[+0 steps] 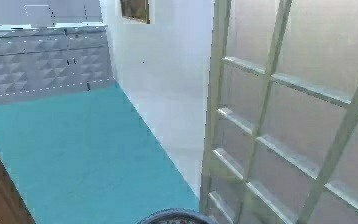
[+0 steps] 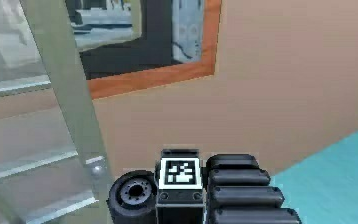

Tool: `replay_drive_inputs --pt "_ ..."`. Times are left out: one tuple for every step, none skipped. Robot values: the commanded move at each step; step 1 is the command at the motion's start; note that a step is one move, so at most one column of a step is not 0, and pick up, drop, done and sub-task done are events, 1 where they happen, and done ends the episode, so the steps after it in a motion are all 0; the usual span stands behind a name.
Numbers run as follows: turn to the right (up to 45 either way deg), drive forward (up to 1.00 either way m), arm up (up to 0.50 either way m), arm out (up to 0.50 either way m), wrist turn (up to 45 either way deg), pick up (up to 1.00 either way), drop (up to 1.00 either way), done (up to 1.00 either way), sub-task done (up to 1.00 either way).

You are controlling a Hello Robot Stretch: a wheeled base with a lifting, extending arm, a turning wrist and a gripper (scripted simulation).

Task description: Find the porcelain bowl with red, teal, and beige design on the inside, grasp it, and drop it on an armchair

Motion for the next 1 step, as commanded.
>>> replay_drive_inputs --pt "0.0 0.65 0.0 0.0 0.0 0.0 0.0 0.0 0.0"
